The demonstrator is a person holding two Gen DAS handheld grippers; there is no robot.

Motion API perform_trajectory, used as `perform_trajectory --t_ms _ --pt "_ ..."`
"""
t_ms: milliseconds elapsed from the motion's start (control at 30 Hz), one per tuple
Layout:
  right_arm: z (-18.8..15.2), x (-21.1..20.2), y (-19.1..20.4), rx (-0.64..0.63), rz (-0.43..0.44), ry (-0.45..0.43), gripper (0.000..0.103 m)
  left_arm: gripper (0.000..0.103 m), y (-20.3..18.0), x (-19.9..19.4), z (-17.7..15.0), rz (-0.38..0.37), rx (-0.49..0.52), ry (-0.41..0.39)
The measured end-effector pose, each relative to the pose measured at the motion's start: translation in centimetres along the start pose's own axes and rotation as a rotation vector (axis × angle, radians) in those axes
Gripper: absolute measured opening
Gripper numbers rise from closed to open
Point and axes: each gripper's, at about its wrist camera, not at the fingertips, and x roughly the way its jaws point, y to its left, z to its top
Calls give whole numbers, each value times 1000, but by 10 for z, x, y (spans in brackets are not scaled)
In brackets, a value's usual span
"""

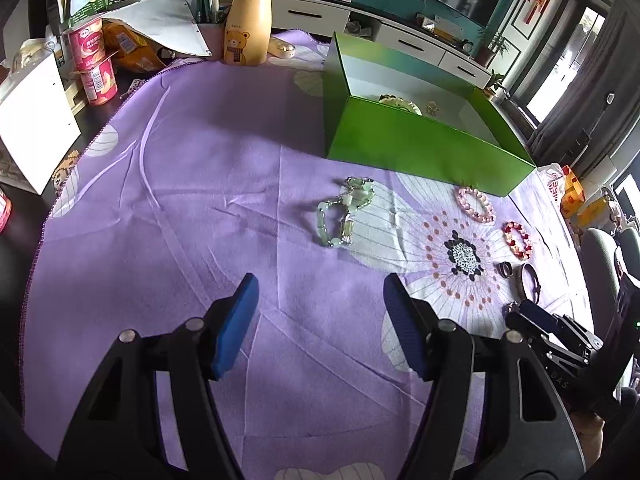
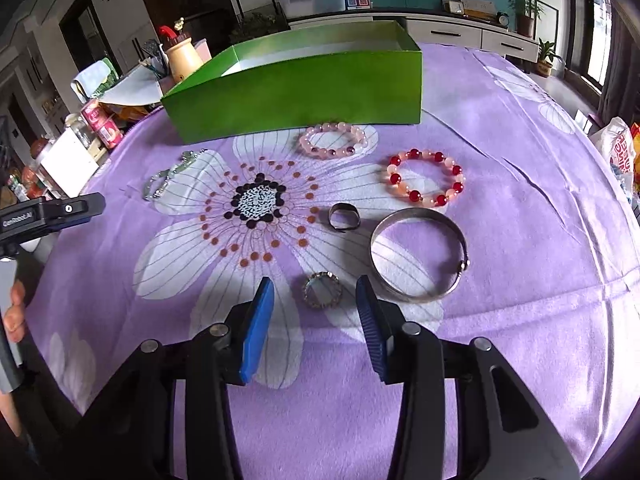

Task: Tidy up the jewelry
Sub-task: 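Move the right tool to the small silver ring while the left tool reaches the green glass bracelet, then grasp the silver ring with the right tool while the left tool grasps the green glass bracelet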

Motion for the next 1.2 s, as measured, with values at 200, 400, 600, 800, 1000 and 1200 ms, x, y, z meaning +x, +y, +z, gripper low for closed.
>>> perform_trajectory --t_ms 200,400,600,800,1000,1200 --pt "1 5 9 -82 -79 -21 21 66 -3 8 6 10 20 -7" --pt "3 -3 0 -6 7 -42 21 66 -11 27 18 40 63 -11" --pt "9 -11 2 -2 38 -68 21 44 -13 53 31 86 89 9" --pt "13 -13 2 -8 45 -81 21 36 -15 66 39 91 106 8" --pt "16 -13 2 -11 44 -87 21 13 -20 73 42 74 125 15" --pt "15 -16 2 -7 40 -91 21 7 -31 74 40 66 130 17"
